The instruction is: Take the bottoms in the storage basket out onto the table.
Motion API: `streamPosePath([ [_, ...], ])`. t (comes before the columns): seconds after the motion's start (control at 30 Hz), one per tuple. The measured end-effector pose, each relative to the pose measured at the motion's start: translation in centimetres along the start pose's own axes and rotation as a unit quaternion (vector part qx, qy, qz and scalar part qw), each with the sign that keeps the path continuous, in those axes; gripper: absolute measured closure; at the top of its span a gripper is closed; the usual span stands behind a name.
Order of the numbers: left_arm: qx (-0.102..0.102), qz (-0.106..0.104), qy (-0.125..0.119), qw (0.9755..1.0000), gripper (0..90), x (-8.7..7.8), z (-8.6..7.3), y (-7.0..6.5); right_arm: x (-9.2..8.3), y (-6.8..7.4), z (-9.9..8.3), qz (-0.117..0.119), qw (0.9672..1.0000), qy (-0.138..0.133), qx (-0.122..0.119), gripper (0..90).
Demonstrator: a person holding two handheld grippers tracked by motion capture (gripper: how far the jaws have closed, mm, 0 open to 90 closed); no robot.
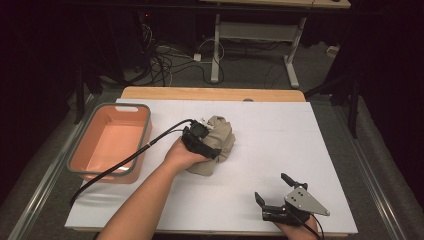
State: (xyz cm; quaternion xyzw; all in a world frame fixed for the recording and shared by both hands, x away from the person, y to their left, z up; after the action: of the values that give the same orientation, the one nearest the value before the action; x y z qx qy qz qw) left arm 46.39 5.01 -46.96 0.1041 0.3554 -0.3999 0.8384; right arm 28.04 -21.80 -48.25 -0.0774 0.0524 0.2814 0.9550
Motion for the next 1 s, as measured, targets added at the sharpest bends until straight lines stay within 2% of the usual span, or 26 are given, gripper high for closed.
streamPosePath([
  [0.1, 0.000, 0.006, -0.014, 0.9999, 0.0, -0.8, -0.6, 0.1, -0.1, 0.0, 0.0, 0.001, 1.0000, -0.001, -0.001, 0.8],
  [0.17, -0.007, 0.005, -0.026, 0.9996, 0.0, -1.1, -1.0, 0.3, -0.1, 0.0, 0.1, 0.001, 1.0000, -0.001, 0.000, 0.8],
  [0.33, -0.013, 0.010, -0.059, 0.9981, 0.0, -2.5, -2.2, 0.3, 0.0, 0.1, 0.1, 0.003, 1.0000, -0.002, -0.001, 0.7],
  [0.4, -0.016, 0.011, -0.078, 0.9968, 0.0, -3.1, -2.6, 0.2, 0.0, 0.1, 0.1, 0.003, 1.0000, -0.003, -0.001, 0.8],
  [0.47, -0.021, 0.003, -0.093, 0.9954, 0.0, -3.5, -3.1, 0.0, 0.0, 0.1, 0.1, 0.003, 1.0000, -0.003, -0.002, 0.7],
  [0.6, -0.020, -0.001, -0.107, 0.9940, 0.0, -4.1, -4.3, -0.5, 0.0, 0.1, 0.1, 0.003, 1.0000, -0.002, 0.000, 0.7],
  [0.83, -0.032, -0.006, -0.143, 0.9892, 0.0, -5.3, -7.1, -1.2, 0.0, 0.0, 0.1, 0.002, 1.0000, -0.002, 0.000, 0.7],
  [1.0, -0.031, -0.001, -0.165, 0.9858, 0.0, -6.2, -9.0, -1.8, 0.0, -0.1, 0.1, 0.000, 1.0000, -0.003, 0.003, 0.8],
])
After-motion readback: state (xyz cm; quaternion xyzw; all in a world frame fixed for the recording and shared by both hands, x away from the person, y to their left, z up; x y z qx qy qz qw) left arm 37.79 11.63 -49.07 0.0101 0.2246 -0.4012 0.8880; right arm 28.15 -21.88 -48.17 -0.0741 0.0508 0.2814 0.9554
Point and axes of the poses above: each handheld gripper's, and its own axes: x roughly forward along the jaws, z roughly out of its top, y roughly to its left, the point moved 3 cm from there along x, roughly forward along the jaws, and after that the axes turned 9 degrees about -y, right-handed, at the moved point
